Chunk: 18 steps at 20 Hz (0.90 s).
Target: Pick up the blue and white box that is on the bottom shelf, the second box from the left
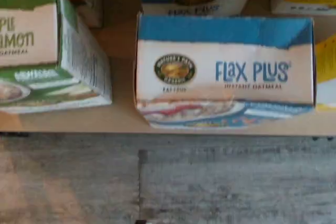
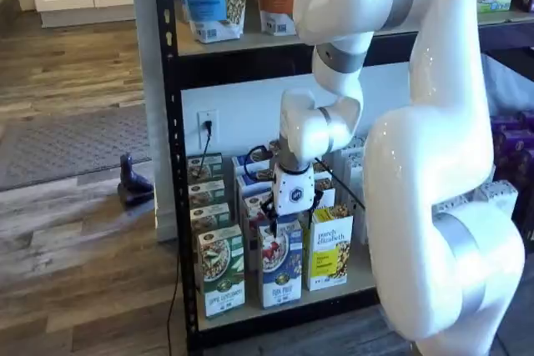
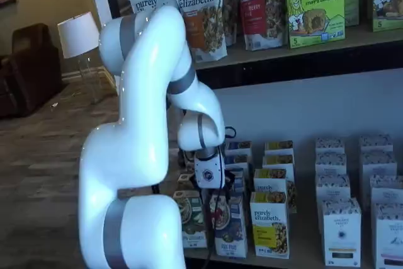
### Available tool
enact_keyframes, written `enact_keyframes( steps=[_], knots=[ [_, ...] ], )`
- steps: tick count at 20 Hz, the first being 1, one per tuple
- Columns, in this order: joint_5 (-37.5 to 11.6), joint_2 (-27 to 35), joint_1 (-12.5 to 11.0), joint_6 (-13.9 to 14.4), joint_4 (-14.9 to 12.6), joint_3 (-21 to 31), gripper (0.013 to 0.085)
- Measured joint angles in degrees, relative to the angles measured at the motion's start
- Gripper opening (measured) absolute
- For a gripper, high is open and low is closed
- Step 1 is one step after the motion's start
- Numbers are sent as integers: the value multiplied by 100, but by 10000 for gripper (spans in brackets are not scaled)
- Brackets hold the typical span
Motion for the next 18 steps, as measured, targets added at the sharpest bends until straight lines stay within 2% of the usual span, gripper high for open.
enact_keyframes(
  steps=[9, 18],
  knots=[
    [189, 523, 7, -132, 149, -726, 850],
    [73, 796, 13, 218, -223, -1061, 850]
  ],
)
